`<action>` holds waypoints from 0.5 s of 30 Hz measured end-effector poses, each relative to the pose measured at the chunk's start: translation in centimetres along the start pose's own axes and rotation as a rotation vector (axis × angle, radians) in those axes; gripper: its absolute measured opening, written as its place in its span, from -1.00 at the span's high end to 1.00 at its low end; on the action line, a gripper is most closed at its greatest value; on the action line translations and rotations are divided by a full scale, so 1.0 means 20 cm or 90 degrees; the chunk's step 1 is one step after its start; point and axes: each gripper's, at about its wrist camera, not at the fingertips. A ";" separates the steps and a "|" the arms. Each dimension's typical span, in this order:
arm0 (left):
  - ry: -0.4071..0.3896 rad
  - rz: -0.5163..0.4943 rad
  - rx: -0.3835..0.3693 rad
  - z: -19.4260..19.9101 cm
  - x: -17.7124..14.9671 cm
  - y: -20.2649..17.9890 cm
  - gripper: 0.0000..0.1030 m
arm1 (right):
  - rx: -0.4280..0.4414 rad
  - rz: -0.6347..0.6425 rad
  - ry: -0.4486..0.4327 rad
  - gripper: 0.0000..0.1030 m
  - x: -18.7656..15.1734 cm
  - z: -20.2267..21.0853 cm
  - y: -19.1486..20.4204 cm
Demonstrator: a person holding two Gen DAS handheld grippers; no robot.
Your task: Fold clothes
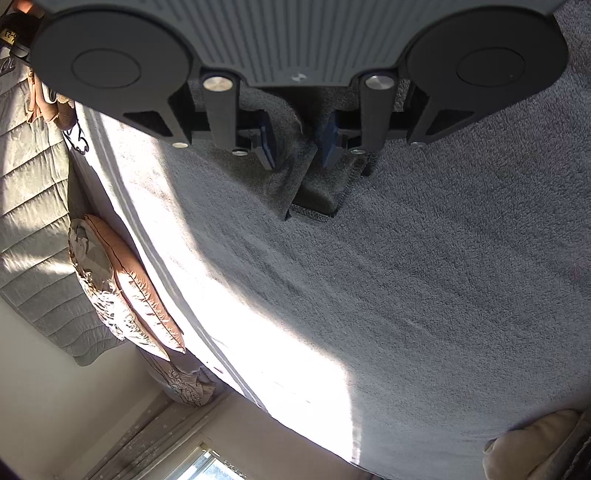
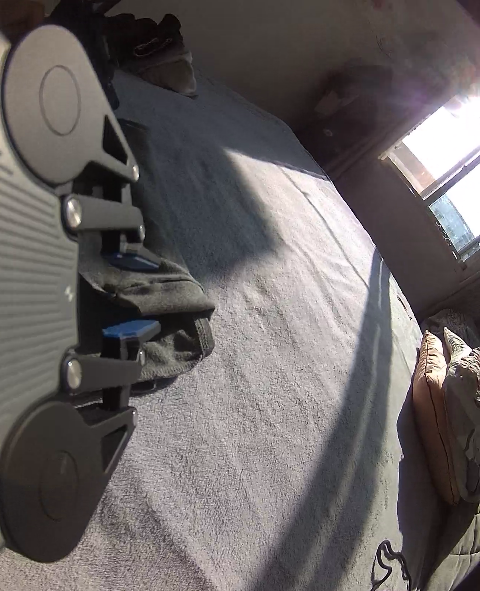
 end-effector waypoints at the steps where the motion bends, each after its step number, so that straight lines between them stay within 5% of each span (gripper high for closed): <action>1: 0.001 -0.010 -0.003 0.02 -0.01 -0.02 0.33 | 0.015 0.014 0.012 0.23 -0.01 0.00 0.03; 4: 0.026 -0.035 -0.019 0.01 -0.09 -0.08 0.29 | 0.041 0.044 0.031 0.22 -0.05 -0.02 0.11; 8: 0.054 -0.035 -0.036 -0.06 -0.15 -0.11 0.29 | 0.103 0.009 0.124 0.18 -0.12 -0.13 0.15; 14: 0.095 -0.032 -0.062 -0.17 -0.23 -0.15 0.33 | 0.091 0.018 0.123 0.21 -0.19 -0.20 0.20; 15: 0.095 -0.027 -0.067 -0.17 -0.23 -0.14 0.39 | 0.090 0.017 0.119 0.40 -0.19 -0.20 0.20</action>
Point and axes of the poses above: each gripper's, at about its wrist camera, not at the fingertips, and z roughly against the way its jaws point, y to its left, x to its top, and after that the axes turned 5 degrees about z, right-handed
